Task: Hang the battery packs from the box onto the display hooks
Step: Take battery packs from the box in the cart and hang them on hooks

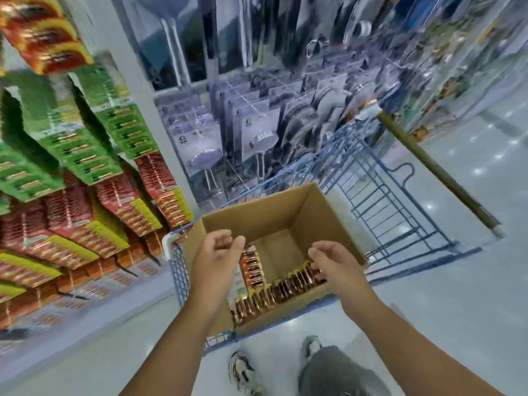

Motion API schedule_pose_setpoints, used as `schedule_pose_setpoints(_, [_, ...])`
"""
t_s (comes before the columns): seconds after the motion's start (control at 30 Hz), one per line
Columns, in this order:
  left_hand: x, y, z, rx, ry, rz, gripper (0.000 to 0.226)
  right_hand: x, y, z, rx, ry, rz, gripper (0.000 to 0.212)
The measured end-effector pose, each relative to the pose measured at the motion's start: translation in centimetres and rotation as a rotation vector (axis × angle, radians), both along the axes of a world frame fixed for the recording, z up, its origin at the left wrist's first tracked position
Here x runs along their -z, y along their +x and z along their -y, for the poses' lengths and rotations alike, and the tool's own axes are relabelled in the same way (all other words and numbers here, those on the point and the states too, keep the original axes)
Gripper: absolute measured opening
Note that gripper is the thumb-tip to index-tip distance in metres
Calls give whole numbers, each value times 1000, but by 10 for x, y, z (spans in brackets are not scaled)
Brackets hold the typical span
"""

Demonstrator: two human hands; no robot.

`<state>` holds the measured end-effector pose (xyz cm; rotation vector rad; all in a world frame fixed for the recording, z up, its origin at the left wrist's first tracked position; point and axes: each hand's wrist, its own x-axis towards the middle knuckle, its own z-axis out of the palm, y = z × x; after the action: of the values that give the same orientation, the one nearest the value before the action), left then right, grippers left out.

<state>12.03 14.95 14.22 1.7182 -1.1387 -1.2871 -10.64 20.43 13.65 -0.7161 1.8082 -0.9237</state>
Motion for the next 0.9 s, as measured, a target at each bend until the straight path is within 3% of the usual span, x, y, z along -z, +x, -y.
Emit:
schedule_pose_setpoints(0.33, [67, -48, 31, -211, 135, 123, 27, 84, -17, 113, -403, 201, 17, 14])
schedule_pose_setpoints(0.53, [131, -70, 40, -342, 325, 231, 44, 158, -31, 163, -594, 354, 29, 14])
schedule_pose_setpoints(0.77, [232, -88, 64, -415, 491, 285, 41, 288, -1, 180, -589, 493, -10, 28])
schedule_pose_setpoints(0.9, [296, -85, 67, -346, 497, 464, 45, 357, 22, 173, -595, 549, -35, 33])
